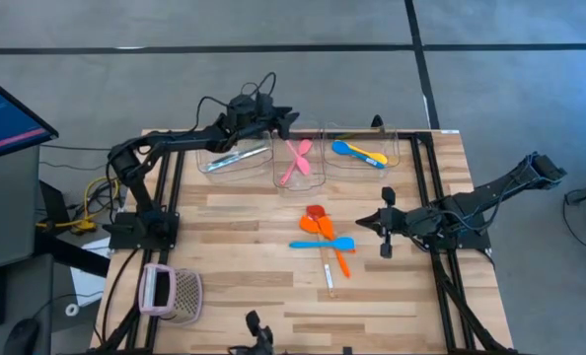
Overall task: Pick & Place Kitchen Items
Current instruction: Put the blue spatula into the middle transparent bin
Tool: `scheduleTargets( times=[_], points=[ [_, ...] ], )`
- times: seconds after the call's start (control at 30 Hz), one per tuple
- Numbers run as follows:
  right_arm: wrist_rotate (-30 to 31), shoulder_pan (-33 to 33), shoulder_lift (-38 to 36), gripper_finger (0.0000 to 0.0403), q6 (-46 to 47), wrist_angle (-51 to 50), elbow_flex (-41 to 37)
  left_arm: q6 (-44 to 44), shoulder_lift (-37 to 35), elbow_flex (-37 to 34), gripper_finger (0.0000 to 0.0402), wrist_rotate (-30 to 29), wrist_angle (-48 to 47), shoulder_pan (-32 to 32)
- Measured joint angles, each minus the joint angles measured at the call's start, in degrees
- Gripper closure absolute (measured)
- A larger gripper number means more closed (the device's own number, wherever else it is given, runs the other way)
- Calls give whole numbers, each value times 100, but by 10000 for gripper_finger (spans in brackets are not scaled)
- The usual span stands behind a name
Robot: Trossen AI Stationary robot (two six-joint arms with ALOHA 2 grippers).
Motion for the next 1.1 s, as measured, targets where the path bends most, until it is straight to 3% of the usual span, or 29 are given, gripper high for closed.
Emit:
scheduleTargets(
  times=[0.3,0.53,0.8,1.1],
  points=[
    [-2,0,0,403,61,4,0,213,-24,0,246,1069,154,-262],
    [-2,4,52,403,396,13,2,971,-397,-46,314,1159,172,-573],
    [0,9,453,403,457,64,4,1447,-1788,-813,394,1166,179,-982],
    [-2,0,1110,403,457,485,4,1697,-3612,-2399,400,1157,124,-1773]
  ],
)
